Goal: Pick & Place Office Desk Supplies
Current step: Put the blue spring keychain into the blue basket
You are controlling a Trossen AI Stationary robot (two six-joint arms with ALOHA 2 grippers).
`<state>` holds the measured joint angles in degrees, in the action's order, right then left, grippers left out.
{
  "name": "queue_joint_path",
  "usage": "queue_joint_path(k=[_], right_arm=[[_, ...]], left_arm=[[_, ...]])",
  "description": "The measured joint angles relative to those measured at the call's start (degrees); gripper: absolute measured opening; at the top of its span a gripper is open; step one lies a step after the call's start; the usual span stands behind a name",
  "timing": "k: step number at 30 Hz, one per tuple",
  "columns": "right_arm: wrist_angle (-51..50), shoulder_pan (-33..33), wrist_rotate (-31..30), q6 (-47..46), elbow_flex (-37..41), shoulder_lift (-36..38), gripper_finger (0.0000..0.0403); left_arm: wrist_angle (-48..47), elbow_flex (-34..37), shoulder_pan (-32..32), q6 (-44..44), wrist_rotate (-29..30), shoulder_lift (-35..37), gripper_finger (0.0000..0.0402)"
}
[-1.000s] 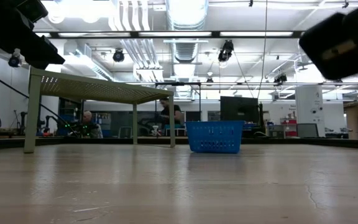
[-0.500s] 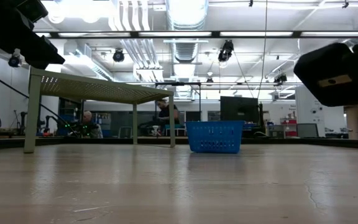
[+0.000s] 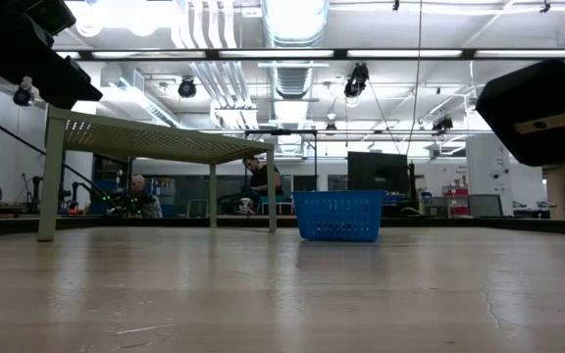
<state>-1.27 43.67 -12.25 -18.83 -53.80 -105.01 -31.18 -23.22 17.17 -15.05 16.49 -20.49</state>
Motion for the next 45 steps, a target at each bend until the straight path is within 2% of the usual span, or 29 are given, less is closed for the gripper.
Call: queue_joint_path(k=[6, 14, 18, 31, 41, 45], right_arm=[[1.3, -0.1, 0.2, 0.0, -0.2, -1.9, 0.0107], [1.2, -0.1, 0.0, 0.0, 0.0, -2.0, 0.0092], [1.0, -0.2, -3.1, -0.2, 0.2, -2.0, 0.0076], [1.3, -0.6, -3.1, -0.2, 0.2, -2.0, 0.0012], [1.0, -0.6, -3.1, -0.5, 0.2, -1.6, 0.0008], [0.8, -0.6, -6.0, -0.5, 0.2, 0.6, 0.0008]], left_arm=[[0.0, 0.0, 0.0, 0.0, 0.0, 0.0, 0.0183], [0.0, 0.0, 0.0, 0.0, 0.0, 0.0, 0.0183], [0.0, 0.0, 0.0, 0.0, 0.0, 0.0, 0.0183], [0.0, 0.0, 0.0, 0.0, 0.0, 0.0, 0.0183], [0.0, 0.0, 0.0, 0.0, 0.0, 0.0, 0.0183], [0.0, 0.0, 0.0, 0.0, 0.0, 0.0, 0.0183]])
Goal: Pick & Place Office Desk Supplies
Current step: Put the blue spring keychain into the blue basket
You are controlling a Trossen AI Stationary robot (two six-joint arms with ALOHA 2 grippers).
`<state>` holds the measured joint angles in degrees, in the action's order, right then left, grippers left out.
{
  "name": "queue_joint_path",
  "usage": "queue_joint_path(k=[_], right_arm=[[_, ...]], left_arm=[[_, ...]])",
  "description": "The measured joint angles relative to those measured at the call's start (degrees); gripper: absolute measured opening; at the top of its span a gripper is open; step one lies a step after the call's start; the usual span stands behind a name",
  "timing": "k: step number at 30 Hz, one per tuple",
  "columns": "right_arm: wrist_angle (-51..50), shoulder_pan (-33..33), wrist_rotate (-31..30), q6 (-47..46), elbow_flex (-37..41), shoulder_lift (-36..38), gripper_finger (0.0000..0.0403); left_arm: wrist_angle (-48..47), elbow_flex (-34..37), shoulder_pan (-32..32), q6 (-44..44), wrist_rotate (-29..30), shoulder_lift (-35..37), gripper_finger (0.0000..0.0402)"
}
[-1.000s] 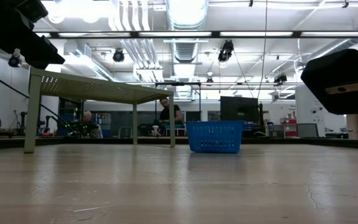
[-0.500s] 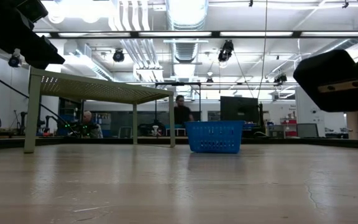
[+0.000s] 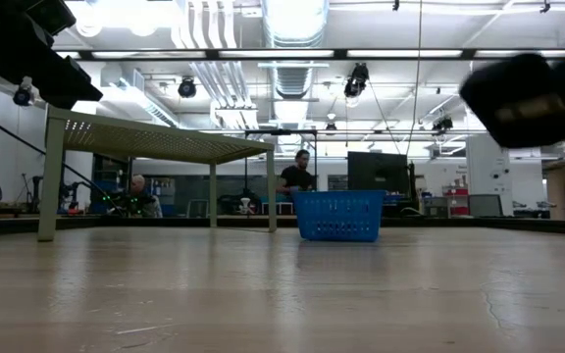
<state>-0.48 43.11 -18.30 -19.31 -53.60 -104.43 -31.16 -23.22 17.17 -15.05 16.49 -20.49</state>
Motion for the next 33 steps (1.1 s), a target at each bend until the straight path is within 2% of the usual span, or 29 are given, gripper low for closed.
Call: queue_joint_path(k=[6, 10, 15, 21, 26, 33], right_arm=[[-0.3, -0.2, -2.6, -0.1, 0.1, 5.0, 0.0008], [-4.2, -0.3, -2.7, 0.0, 0.1, 7.7, 0.0008], [-9.3, -0.3, -2.7, 0.0, 0.2, 7.9, 0.0008], [-9.6, -0.3, -2.6, 0.0, 0.2, 8.0, 0.0011], [-8.8, 0.2, -2.5, -0.1, 0.2, 7.9, 0.0043], [-6.8, 0.2, -2.3, 1.5, 0.2, 7.5, 0.0115]], left_arm=[[0.0, 0.0, 0.0, 0.0, 0.0, 0.0, 0.0183], [0.0, 0.0, 0.0, 0.0, 0.0, 0.0, 0.0183], [0.0, 0.0, 0.0, 0.0, 0.0, 0.0, 0.0183], [0.0, 0.0, 0.0, 0.0, 0.0, 0.0, 0.0183], [0.0, 0.0, 0.0, 0.0, 0.0, 0.0, 0.0183], [0.0, 0.0, 0.0, 0.0, 0.0, 0.0, 0.0183]])
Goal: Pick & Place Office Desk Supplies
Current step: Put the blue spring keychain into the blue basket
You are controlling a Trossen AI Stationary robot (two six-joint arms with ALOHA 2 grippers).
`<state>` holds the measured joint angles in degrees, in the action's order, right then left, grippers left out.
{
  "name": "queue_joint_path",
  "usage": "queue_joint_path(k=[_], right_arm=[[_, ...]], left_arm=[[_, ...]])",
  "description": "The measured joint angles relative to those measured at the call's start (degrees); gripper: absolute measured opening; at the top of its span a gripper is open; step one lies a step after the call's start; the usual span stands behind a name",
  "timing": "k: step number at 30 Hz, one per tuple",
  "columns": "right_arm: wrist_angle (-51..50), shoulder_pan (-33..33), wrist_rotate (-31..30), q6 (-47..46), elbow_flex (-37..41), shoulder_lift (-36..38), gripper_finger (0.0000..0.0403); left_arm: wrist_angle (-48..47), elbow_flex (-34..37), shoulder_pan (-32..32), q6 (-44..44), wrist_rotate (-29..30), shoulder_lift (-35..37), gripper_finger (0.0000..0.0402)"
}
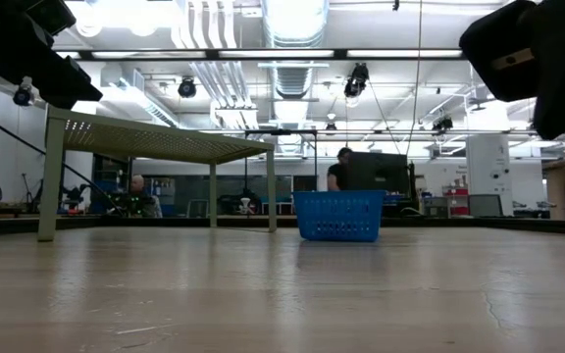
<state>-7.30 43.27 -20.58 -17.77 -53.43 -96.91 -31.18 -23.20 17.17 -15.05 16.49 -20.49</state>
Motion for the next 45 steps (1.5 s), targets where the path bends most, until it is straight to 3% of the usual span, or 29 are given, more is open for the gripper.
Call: queue_joint_path(k=[5, 10, 18, 22, 35, 45], right_arm=[[2.6, 0.1, -0.1, 4.8, 0.0, -2.2, 0.0144], [3.3, 0.4, -0.1, 9.2, 0.0, -4.9, 0.0134], [5.4, 0.5, 1.3, 8.9, 0.0, -6.7, 0.0116], [6.2, 0.5, 4.4, 8.8, 0.0, -7.2, 0.0121], [6.2, 0.5, 4.6, 4.7, 1.2, -7.2, 0.0149], [6.5, 0.1, 4.6, 4.7, 1.5, -7.2, 0.0141]], left_arm=[[0.0, 0.0, 0.0, 0.0, 0.0, 0.0, 0.0183], [0.0, 0.0, 0.0, 0.0, 0.0, 0.0, 0.0183], [0.0, 0.0, 0.0, 0.0, 0.0, 0.0, 0.0183], [0.0, 0.0, 0.0, 0.0, 0.0, 0.0, 0.0183], [0.0, 0.0, 0.0, 0.0, 0.0, 0.0, 0.0183], [0.0, 0.0, 0.0, 0.0, 0.0, 0.0, 0.0183]])
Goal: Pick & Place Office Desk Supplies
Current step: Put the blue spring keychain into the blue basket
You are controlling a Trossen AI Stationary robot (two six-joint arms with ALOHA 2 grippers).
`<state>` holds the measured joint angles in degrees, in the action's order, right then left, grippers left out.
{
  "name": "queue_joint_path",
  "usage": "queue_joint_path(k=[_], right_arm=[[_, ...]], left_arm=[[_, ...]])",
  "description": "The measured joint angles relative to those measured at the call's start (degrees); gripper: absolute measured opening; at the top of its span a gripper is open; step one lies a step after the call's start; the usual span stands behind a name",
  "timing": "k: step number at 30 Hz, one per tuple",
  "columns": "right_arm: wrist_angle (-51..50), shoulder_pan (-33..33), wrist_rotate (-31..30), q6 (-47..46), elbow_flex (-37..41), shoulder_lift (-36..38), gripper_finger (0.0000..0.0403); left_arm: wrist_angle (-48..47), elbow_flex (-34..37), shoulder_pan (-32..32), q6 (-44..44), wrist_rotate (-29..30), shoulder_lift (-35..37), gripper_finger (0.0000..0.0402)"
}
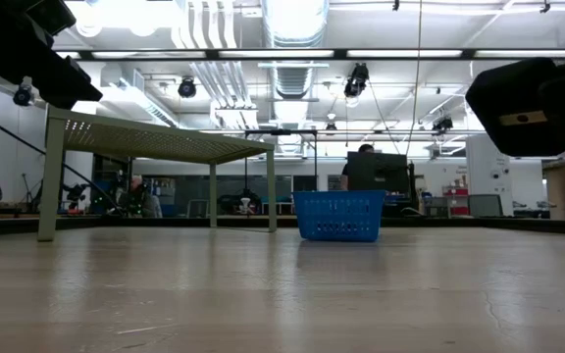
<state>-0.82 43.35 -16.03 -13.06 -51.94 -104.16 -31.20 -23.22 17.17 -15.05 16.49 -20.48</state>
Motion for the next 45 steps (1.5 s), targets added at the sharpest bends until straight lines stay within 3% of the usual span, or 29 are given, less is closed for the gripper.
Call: queue_joint_path(k=[32, 45], right_arm=[[4.2, -1.0, -0.5, -4.5, 2.6, 0.0, 0.0112], [4.6, -1.0, 0.6, 4.1, 3.0, 0.0, 0.0113]], left_arm=[[0.0, 0.0, 0.0, 0.0, 0.0, 0.0, 0.0183], [0.0, 0.0, 0.0, 0.0, 0.0, 0.0, 0.0183]])
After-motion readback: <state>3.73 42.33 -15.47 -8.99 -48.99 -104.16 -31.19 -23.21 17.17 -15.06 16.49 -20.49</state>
